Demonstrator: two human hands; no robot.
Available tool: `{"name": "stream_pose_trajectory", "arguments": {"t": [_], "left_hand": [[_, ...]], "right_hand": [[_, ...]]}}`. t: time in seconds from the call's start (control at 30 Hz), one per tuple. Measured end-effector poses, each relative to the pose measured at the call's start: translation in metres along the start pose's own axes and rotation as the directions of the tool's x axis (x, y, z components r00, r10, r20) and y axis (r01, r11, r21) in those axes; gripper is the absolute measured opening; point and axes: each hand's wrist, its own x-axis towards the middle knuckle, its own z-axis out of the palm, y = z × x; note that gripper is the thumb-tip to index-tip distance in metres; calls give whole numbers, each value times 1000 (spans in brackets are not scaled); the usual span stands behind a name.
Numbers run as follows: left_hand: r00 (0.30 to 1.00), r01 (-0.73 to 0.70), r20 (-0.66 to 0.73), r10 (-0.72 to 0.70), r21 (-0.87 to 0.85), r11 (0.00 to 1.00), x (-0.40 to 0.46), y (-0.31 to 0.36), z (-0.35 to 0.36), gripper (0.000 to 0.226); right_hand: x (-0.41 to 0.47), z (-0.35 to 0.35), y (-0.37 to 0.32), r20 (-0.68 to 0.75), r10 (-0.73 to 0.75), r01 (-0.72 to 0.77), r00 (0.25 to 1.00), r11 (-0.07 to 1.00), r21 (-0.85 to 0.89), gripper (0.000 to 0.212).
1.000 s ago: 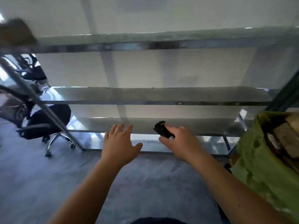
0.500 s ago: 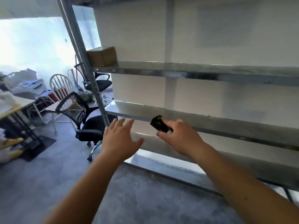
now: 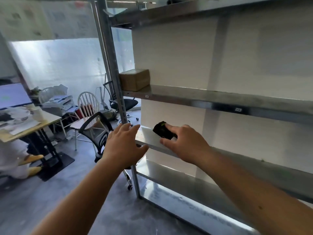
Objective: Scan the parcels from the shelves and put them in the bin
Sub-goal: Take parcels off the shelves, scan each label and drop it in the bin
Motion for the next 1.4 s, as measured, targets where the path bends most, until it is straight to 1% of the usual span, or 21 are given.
{"name": "stream_pose_trajectory", "arguments": {"t": [0.17,0.33,0.53,0.63,0.73,0.87,0.97,1.03,1.1,1.2,1.27,1.33,1.4], "left_hand": [[1000,4,-2,-4,45,999,90,-29,10,90],[1000,0,31,-2,67,998,170,-53,27,90],[1000,-15,-22,17,70,997,259,-95,30,85],[995,-65,-70,69,58,996,303,-108,23,80],[990,-108,-86,112,48,993,343,-120,18,79],[960,-240,-140,244,50,970,394,-134,13,65],[922,-347,-156,354,68,935,435,-138,6,70],[903,-407,-114,414,76,910,464,-140,1,80],[885,-461,-35,465,79,884,488,-143,-4,94],[870,-492,85,485,101,865,518,-144,-5,104],[871,-483,153,466,95,871,531,-143,-5,103],[869,-473,204,450,80,877,539,-142,-7,94],[856,-488,219,468,51,871,543,-140,-9,84]], "right_hand": [[92,17,6,-20,0,1,1000,1000,12,73],[177,34,13,-15,0,0,1000,1000,-10,73],[259,47,1,12,-7,7,1000,1000,-5,72],[298,49,-5,-32,4,-4,999,1000,-13,73],[337,55,-7,-85,67,-73,994,995,-69,72],[380,66,-8,-138,164,-178,977,979,-95,73],[403,70,-7,-166,229,-248,959,963,-104,76],[411,70,-8,-166,273,-297,948,944,-145,75],[413,72,-8,-156,324,-349,933,920,-176,73],[418,73,-9,-164,372,-399,914,895,-197,73],[423,76,-10,-158,389,-416,907,886,-206,73],[428,79,-12,-153,396,-421,905,884,-202,72],[430,83,-12,-160,408,-433,899,881,-189,73]]}}
